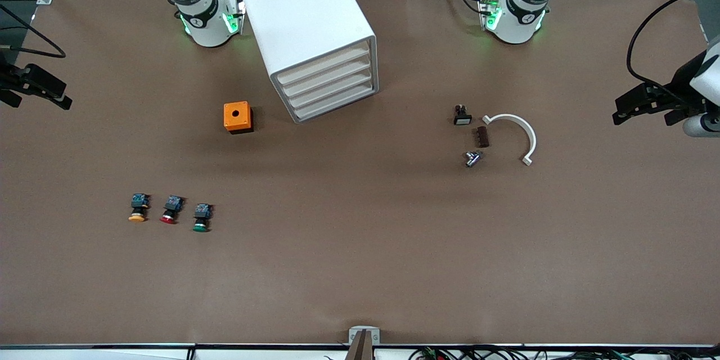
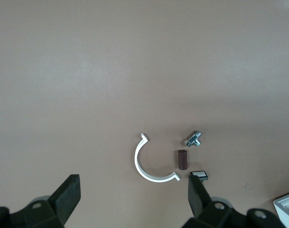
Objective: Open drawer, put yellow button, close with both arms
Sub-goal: 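Move the left gripper toward the cabinet while the right gripper reaches the buttons, then grip the drawer with the left gripper while the right gripper grasps the button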
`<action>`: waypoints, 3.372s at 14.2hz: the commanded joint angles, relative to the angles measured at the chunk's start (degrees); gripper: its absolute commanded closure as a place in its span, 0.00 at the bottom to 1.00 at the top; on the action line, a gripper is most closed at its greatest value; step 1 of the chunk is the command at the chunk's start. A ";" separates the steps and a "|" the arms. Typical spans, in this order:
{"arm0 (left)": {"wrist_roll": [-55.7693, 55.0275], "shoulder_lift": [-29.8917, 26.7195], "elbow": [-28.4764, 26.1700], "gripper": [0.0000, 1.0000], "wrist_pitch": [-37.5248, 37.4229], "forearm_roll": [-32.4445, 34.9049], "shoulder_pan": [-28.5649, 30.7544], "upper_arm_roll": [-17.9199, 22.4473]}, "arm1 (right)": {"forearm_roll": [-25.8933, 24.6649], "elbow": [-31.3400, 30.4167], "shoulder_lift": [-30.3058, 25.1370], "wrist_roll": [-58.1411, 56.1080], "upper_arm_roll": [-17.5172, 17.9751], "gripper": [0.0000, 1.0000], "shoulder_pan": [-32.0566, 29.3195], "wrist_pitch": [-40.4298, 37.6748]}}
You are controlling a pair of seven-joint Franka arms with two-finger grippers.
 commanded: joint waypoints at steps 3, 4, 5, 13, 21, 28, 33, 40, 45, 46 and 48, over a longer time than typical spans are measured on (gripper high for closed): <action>0.15 0.36 0.09 0.00 0.78 -0.24 0.11 0.12 | 0.09 -0.27 -0.35 0.56 -0.23 0.00 0.03 0.25; 0.15 0.36 0.09 0.00 0.61 -0.33 0.20 0.12 | 0.00 -0.18 -0.35 0.12 -0.23 0.00 -0.06 0.17; 0.15 0.36 0.09 0.00 0.60 -0.33 0.38 0.30 | -0.43 -0.18 -0.35 -0.05 -0.23 0.00 0.03 0.16; -0.29 5.18 -0.08 0.00 -2.38 -0.33 0.38 0.22 | -0.88 -0.09 1.93 -2.33 -0.14 0.00 -0.15 -0.19; -22.48 11.96 0.09 0.00 -2.56 -3.84 -7.52 -0.49 | -4.04 -0.36 8.95 -4.96 -0.31 0.00 -3.13 2.70; -65.02 18.90 0.53 0.00 -4.76 -17.18 -13.85 -0.67 | -0.18 -5.37 16.86 -11.48 -0.23 0.00 -9.46 14.91; -88.75 26.54 1.94 0.00 -4.85 -29.49 -14.56 -3.30 | 5.01 -5.89 25.73 -15.26 -0.23 0.00 -10.34 21.42; -117.32 36.65 2.73 0.00 -5.55 -47.06 -14.56 -7.43 | 5.19 -9.67 35.76 -17.81 0.04 0.00 -10.26 37.24; -128.68 39.12 2.82 0.00 -6.34 -52.62 -17.37 -10.34 | 5.28 -9.67 38.66 -17.90 0.12 0.00 -10.17 39.62; -129.31 39.47 2.82 0.00 -6.34 -52.97 -18.51 -10.33 | 5.28 -9.76 39.19 -17.90 0.12 0.00 -10.08 39.80; -129.40 40.00 2.73 0.17 -6.69 -53.93 -20.97 -10.33 | 5.28 -9.76 39.63 -17.81 0.12 0.00 -9.99 39.80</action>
